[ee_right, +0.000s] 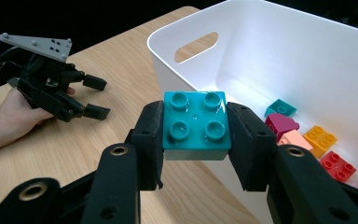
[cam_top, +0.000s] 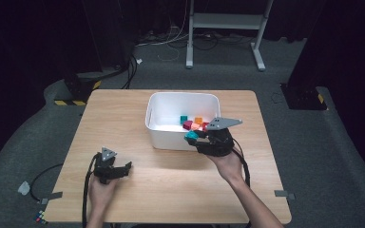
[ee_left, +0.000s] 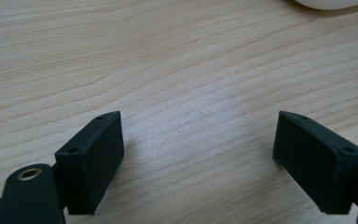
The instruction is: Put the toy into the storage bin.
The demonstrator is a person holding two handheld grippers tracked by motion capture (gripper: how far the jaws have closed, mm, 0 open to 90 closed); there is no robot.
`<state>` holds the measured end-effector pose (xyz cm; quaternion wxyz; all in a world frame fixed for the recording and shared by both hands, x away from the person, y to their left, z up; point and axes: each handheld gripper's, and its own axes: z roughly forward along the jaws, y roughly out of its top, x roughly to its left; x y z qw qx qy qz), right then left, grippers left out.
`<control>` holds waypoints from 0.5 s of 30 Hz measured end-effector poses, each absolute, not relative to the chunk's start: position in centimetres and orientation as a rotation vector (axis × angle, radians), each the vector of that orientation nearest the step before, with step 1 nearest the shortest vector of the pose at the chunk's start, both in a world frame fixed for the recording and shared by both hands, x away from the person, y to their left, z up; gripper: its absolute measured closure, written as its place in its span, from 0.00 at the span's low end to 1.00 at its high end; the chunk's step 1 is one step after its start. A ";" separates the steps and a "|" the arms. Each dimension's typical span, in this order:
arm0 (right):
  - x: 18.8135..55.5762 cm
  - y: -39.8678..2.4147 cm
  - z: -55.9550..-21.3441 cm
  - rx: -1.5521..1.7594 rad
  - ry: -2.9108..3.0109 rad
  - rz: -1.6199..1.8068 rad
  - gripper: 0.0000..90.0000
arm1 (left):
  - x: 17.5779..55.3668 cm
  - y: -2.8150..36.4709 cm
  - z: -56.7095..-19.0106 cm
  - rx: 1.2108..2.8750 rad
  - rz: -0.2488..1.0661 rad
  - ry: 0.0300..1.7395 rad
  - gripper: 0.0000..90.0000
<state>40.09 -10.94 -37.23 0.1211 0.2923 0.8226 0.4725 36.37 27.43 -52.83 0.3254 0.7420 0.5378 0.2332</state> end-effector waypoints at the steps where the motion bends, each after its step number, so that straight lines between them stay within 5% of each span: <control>1: 40.2 -10.9 -37.2 0.857 2.400 1.378 0.65 | 36.4 27.4 -52.8 1.945 0.611 1.410 0.18; 15: 42.1 -11.1 -36.3 0.892 2.363 1.358 0.65 | 36.4 27.4 -52.8 1.946 0.611 1.410 0.18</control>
